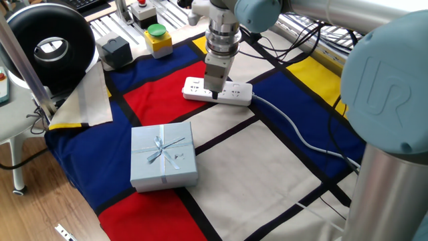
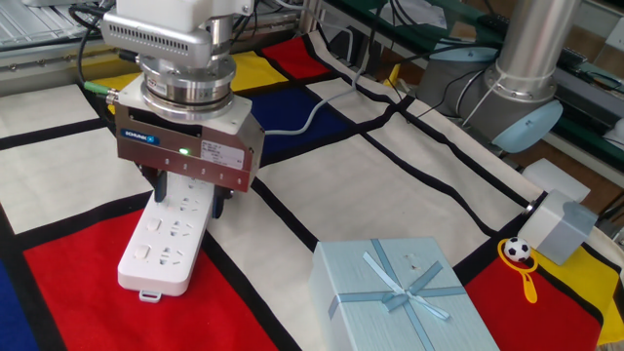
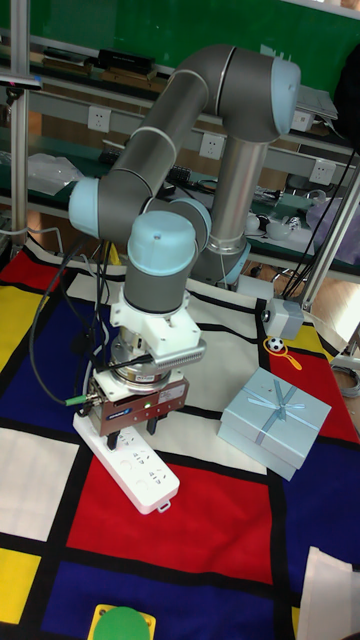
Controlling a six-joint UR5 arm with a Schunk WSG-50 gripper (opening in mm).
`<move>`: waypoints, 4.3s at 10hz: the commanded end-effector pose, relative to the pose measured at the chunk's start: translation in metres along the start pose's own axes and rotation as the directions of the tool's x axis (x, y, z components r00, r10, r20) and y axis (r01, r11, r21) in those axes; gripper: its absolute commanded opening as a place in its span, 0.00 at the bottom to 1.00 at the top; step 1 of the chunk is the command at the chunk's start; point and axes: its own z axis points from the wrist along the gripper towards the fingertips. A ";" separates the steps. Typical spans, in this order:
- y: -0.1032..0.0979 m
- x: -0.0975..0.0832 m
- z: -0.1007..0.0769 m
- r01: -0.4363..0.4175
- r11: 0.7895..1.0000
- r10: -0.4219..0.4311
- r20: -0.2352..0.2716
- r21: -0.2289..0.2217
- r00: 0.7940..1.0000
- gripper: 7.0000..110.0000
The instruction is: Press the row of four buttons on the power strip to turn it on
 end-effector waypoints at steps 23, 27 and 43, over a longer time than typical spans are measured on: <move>0.014 -0.043 0.004 -0.056 0.997 0.057 0.041 -0.044 0.998 0.57; 0.012 -0.043 0.006 -0.053 0.998 0.054 0.035 -0.035 0.998 0.57; 0.014 -0.042 0.009 -0.043 0.998 0.044 0.029 -0.039 0.999 0.57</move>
